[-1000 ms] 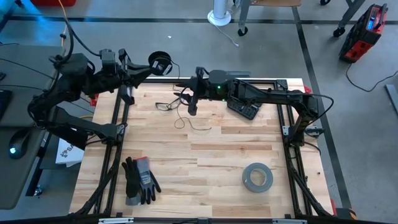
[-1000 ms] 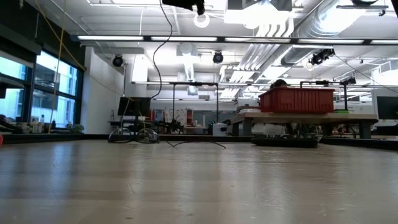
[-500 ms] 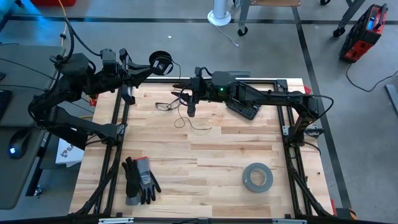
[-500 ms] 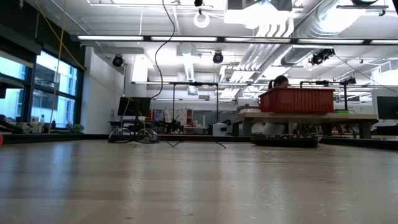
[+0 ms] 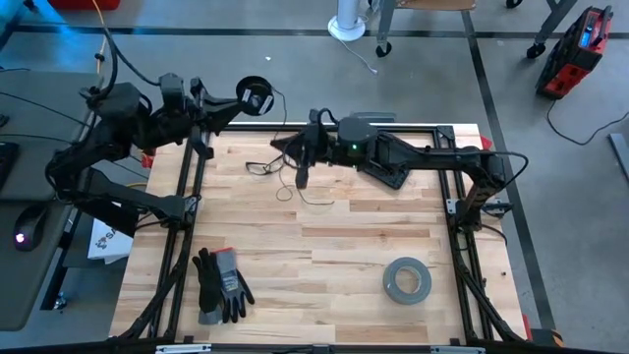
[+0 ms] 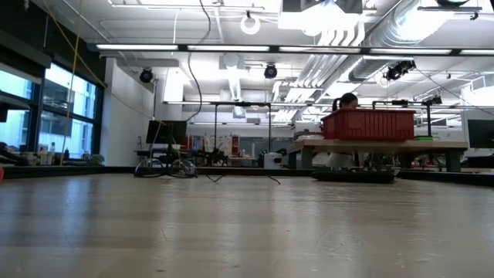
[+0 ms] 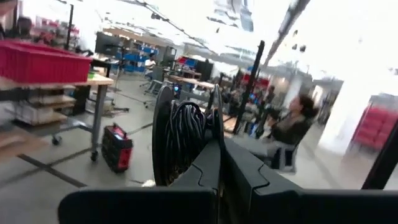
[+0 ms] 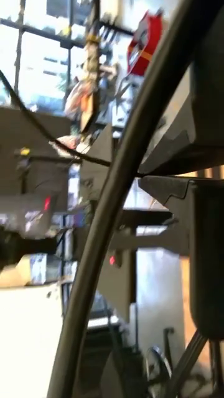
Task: Coil cords
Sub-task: Coil the black wire on the black spool
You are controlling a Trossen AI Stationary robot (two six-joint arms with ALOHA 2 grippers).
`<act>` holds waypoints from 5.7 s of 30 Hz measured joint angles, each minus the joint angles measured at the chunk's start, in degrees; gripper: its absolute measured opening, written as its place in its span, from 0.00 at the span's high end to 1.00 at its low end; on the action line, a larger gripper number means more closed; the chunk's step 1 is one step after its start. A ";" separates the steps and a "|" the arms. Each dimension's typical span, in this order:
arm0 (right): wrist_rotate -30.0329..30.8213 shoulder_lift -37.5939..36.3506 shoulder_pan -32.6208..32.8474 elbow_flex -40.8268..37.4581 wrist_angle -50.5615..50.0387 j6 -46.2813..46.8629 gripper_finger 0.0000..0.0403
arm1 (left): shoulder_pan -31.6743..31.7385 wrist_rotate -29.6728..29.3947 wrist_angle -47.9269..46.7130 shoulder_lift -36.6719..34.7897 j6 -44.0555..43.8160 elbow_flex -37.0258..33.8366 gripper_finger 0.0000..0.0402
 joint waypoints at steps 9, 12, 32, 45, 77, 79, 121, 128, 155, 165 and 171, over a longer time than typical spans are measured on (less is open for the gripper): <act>-0.32 0.00 5.38 0.00 9.27 -3.06 1.00 | -0.04 4.72 5.97 5.17 -21.90 0.00 1.00; -0.06 0.00 6.68 0.40 11.43 -5.41 1.00 | -0.02 5.73 5.18 6.19 -24.67 0.00 1.00; -6.27 14.78 8.47 22.68 -5.67 -6.47 1.00 | -0.09 5.22 14.73 7.26 -27.73 -0.02 1.00; -2.96 13.06 8.24 23.71 -7.41 -1.72 0.75 | -0.35 5.24 14.31 4.06 -20.89 -0.02 1.00; 6.01 8.89 5.04 23.19 -22.65 -1.81 0.57 | -0.39 10.49 15.79 -4.28 7.85 0.17 1.00; 4.97 8.29 4.36 23.19 -22.43 0.95 0.57 | -0.39 10.44 12.78 -4.38 7.85 0.17 1.00; -3.81 -2.63 1.74 23.21 -26.30 -4.09 0.88 | -0.39 9.20 1.10 4.55 17.39 0.22 1.00; -1.31 -2.94 1.87 23.21 -28.95 -6.54 0.99 | -0.40 8.83 -0.93 4.38 17.14 0.21 0.98; -6.53 -4.24 1.84 23.21 -35.33 -7.73 1.00 | -0.39 12.81 -15.61 8.31 10.74 3.50 0.59; -6.70 -4.33 1.86 23.28 -35.62 -7.34 1.00 | -0.37 11.84 -14.23 7.98 12.33 3.50 0.86; -6.47 -4.33 1.83 23.28 -35.53 -7.31 1.00 | -0.39 11.62 -13.89 7.90 11.19 3.50 0.99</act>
